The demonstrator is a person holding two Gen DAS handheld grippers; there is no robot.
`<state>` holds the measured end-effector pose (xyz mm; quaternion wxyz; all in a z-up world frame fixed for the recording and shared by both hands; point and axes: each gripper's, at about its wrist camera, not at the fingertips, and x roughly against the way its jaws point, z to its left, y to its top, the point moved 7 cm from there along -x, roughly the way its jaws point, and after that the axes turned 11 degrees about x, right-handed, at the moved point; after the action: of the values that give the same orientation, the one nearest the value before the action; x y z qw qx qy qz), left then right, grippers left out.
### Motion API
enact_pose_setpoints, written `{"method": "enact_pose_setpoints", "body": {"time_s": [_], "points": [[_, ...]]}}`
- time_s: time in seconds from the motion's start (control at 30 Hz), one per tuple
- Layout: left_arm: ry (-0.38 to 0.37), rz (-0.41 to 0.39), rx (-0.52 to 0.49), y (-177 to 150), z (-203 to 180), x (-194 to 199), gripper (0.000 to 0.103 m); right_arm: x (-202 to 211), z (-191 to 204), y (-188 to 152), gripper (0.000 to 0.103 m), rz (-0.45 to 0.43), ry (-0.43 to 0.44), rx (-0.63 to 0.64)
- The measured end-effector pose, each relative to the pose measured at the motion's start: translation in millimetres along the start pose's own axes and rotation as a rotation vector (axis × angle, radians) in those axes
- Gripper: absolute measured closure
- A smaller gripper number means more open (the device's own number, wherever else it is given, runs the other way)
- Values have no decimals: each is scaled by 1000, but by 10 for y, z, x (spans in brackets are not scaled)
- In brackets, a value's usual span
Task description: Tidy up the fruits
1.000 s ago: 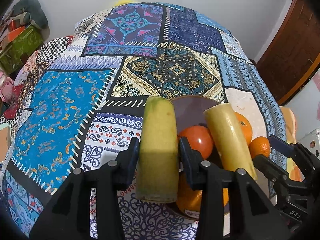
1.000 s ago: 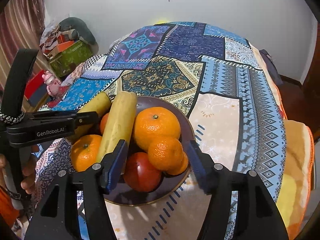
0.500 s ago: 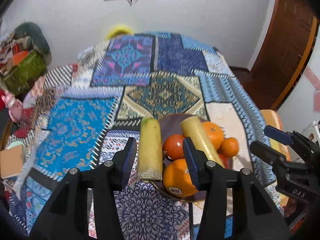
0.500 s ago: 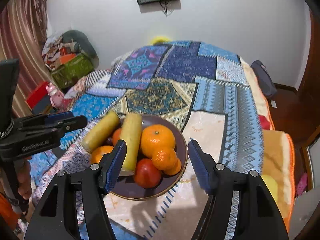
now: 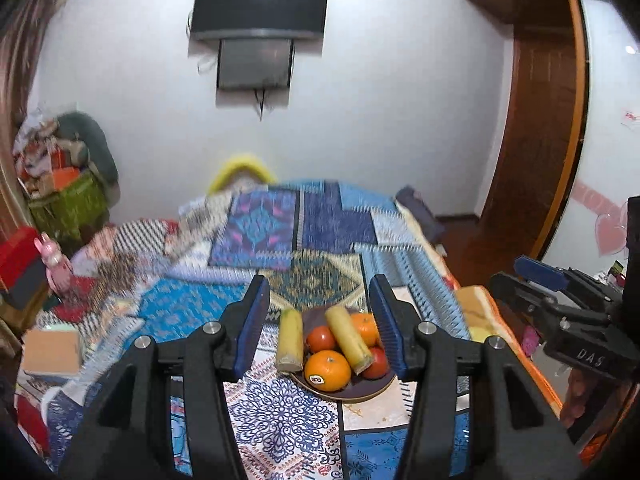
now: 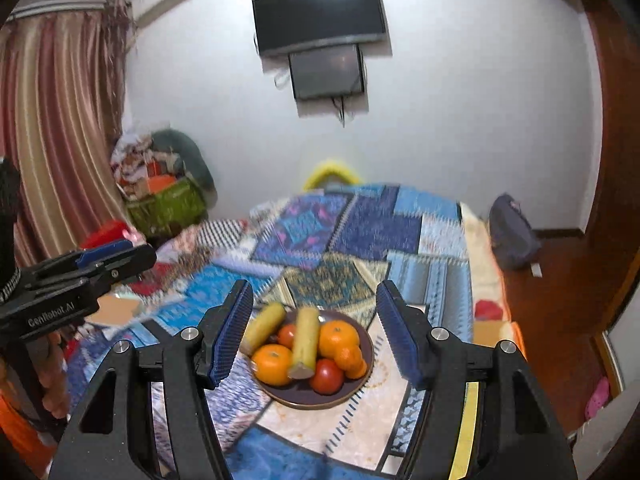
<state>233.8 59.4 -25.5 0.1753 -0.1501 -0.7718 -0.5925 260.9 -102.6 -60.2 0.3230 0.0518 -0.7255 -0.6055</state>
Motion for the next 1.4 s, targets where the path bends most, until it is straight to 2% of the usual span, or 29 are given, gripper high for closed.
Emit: {"method": "enact_pose_setpoints", "body": {"time_s": [0.27,0.4,0.57,0.7,0.8,0.9,1.03,1.4], "points": [[-20,-142,-36,2,-163,799,41,628,170,120,42,-121,3,-12],[-26,-174,-45,-94,-214,1031,37,824,274,91,37,-155,-7,2],[-33,-198,-50,-195,-248,1196,25,912,360,45,25,-172,-38,23],[-30,-217,-66,-246,-274,1291,23,992,413,3,17,-180,-56,29],[-32,-224,-52,-270,-257,1330,13,1032,441,-28,13,-182,-74,36],[-26,-239,-50,-296,-244,1388,12,1057,441,-55,5,-187,-81,30],[-23,-245,-42,-319,-236,1427,4,1089,441,-95,0,-191,-90,24],[-23,-253,-30,-375,-237,1479,0,1185,451,-118,0,-209,-122,33]]}}
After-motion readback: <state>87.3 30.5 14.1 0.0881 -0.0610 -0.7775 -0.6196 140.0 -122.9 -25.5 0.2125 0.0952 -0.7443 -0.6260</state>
